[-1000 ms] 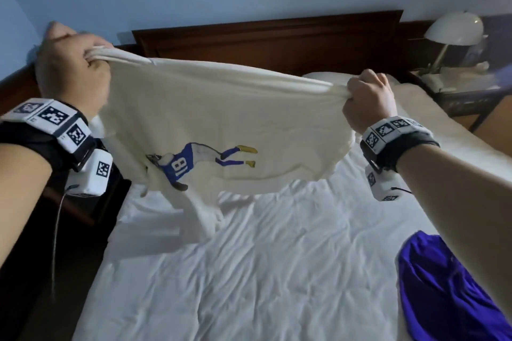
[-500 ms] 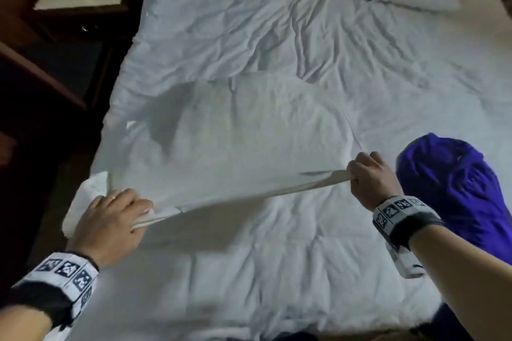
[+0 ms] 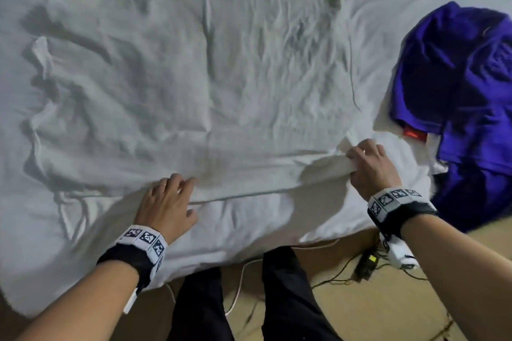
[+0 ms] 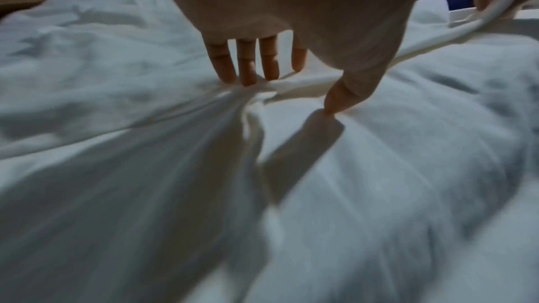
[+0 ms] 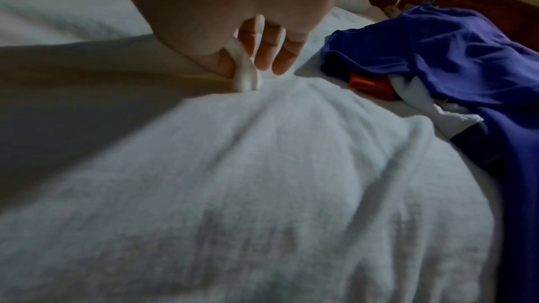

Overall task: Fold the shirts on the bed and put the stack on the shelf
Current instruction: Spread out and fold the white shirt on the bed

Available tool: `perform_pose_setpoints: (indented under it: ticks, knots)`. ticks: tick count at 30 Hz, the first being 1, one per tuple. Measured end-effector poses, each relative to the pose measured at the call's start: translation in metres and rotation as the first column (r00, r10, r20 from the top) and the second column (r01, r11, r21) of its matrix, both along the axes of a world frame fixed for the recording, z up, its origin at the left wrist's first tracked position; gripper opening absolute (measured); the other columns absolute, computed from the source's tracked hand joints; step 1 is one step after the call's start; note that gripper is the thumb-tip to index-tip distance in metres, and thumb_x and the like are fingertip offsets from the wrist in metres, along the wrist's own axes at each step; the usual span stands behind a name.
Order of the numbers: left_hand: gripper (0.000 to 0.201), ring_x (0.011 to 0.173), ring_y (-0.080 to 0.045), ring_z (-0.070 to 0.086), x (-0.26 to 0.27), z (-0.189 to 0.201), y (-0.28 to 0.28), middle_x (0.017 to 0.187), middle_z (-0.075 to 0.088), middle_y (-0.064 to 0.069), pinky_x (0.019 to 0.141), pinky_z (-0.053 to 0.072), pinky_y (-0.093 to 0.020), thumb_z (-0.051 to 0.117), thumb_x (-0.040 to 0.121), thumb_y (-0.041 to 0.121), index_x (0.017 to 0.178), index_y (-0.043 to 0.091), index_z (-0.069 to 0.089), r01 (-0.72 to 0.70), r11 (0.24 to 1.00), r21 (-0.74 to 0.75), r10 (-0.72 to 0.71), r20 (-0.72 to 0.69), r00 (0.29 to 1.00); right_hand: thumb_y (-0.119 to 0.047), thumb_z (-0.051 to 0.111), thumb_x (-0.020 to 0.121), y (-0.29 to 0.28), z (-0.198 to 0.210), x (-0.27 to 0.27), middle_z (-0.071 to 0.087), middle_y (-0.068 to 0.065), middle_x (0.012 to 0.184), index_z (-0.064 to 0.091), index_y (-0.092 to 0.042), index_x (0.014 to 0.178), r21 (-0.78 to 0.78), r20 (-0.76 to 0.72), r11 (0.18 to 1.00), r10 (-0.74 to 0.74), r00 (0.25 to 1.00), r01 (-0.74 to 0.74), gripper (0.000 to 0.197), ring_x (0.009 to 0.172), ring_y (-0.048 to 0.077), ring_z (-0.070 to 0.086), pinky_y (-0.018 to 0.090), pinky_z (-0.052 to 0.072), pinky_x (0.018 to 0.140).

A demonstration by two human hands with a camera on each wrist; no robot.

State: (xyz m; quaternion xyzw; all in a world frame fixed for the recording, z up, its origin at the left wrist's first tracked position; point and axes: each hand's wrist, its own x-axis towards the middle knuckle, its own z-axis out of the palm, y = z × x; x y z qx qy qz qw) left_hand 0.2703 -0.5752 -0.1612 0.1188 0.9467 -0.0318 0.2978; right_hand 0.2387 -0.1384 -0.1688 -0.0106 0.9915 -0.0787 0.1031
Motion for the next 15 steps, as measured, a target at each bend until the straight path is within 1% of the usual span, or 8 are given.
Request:
perform_pose_setpoints:
  ticks: [3, 5, 7, 8, 9, 11, 13, 15]
  knots:
    - [0.063, 0.094, -0.037, 0.059, -0.022, -0.005, 0.026, 0.106, 0.054, -0.01, 0.074, 0.051, -0.047, 0.08, 0.063, 0.034, 0.118, 0.016, 0.057, 0.027, 0.999, 0.027, -0.028, 0.067, 0.997, 0.01, 0.058, 0.065, 0.012, 0.007, -0.003, 0.055, 0.018, 0.091, 0.062, -0.004, 0.08, -0.058, -0.157, 0.998, 0.007, 0.988, -0.016, 0.02, 0.079, 0.037, 0.049, 0.041, 0.045, 0.058]
    - [0.051, 0.095, -0.036, 0.059, -0.031, -0.005, 0.048, 0.106, 0.054, -0.008, 0.074, 0.05, -0.045, 0.076, 0.07, 0.031, 0.114, 0.018, 0.055, 0.063, 0.997, 0.042, -0.067, 0.104, 0.992, 0.003, 0.049, 0.071, 0.027, 0.015, 0.0, 0.054, 0.016, 0.088, 0.062, -0.005, 0.077, -0.07, -0.25, 0.997, 0.017, 0.968, -0.036, 0.016, 0.076, 0.034, 0.047, 0.04, 0.043, 0.059]
    - [0.037, 0.097, -0.035, 0.059, -0.03, -0.008, 0.05, 0.11, 0.055, -0.006, 0.073, 0.049, -0.044, 0.069, 0.08, 0.023, 0.114, 0.019, 0.054, 0.052, 0.998, 0.045, -0.057, 0.133, 0.99, 0.004, 0.052, 0.072, 0.03, 0.013, 0.008, 0.054, 0.014, 0.087, 0.062, -0.006, 0.075, -0.046, -0.26, 0.996, 0.063, 0.964, -0.078, 0.015, 0.075, 0.033, 0.046, 0.039, 0.042, 0.059]
    - [0.032, 0.094, -0.036, 0.061, -0.027, -0.01, 0.048, 0.109, 0.057, -0.007, 0.071, 0.049, -0.044, 0.067, 0.081, 0.016, 0.111, 0.018, 0.056, 0.044, 0.997, 0.056, -0.051, 0.134, 0.99, 0.006, 0.058, 0.071, 0.03, 0.01, 0.014, 0.055, 0.013, 0.086, 0.063, -0.007, 0.074, -0.023, -0.223, 0.995, 0.092, 0.971, -0.1, 0.014, 0.075, 0.033, 0.047, 0.038, 0.041, 0.058]
    - [0.029, 0.087, -0.038, 0.063, -0.024, -0.01, 0.045, 0.106, 0.059, -0.008, 0.066, 0.051, -0.045, 0.066, 0.079, 0.008, 0.106, 0.017, 0.058, 0.027, 0.997, 0.069, -0.037, 0.142, 0.989, 0.007, 0.065, 0.069, 0.031, 0.007, 0.019, 0.055, 0.013, 0.086, 0.065, -0.007, 0.073, 0.001, -0.16, 0.993, 0.12, 0.98, -0.121, 0.016, 0.075, 0.033, 0.048, 0.037, 0.04, 0.056]
    - [0.032, 0.07, -0.039, 0.063, -0.015, -0.014, 0.046, 0.091, 0.059, -0.011, 0.053, 0.051, -0.045, 0.068, 0.069, -0.002, 0.094, 0.016, 0.057, 0.039, 0.996, 0.078, -0.05, 0.145, 0.988, 0.007, 0.072, 0.067, 0.042, 0.004, 0.033, 0.057, 0.012, 0.086, 0.07, -0.009, 0.078, 0.008, -0.022, 0.993, 0.116, 0.993, -0.116, 0.02, 0.076, 0.034, 0.051, 0.037, 0.044, 0.055]
    - [0.035, 0.06, -0.038, 0.061, -0.008, -0.015, 0.044, 0.081, 0.053, -0.012, 0.047, 0.046, -0.041, 0.072, 0.063, -0.003, 0.087, 0.015, 0.055, 0.048, 0.997, 0.063, -0.056, 0.131, 0.99, 0.003, 0.07, 0.073, 0.047, 0.003, 0.042, 0.059, 0.01, 0.088, 0.075, -0.014, 0.091, -0.017, 0.086, 0.997, 0.077, 0.993, -0.076, 0.025, 0.079, 0.035, 0.053, 0.042, 0.05, 0.059]
    - [0.034, 0.062, -0.038, 0.062, -0.002, -0.012, 0.047, 0.08, 0.052, -0.012, 0.047, 0.045, -0.041, 0.074, 0.063, -0.001, 0.089, 0.013, 0.057, 0.045, 0.997, 0.057, -0.053, 0.145, 0.988, -0.003, 0.062, 0.079, 0.05, 0.005, 0.044, 0.059, 0.007, 0.088, 0.076, -0.019, 0.098, -0.054, 0.171, 0.998, 0.049, 0.984, -0.04, 0.028, 0.081, 0.035, 0.056, 0.039, 0.051, 0.062]
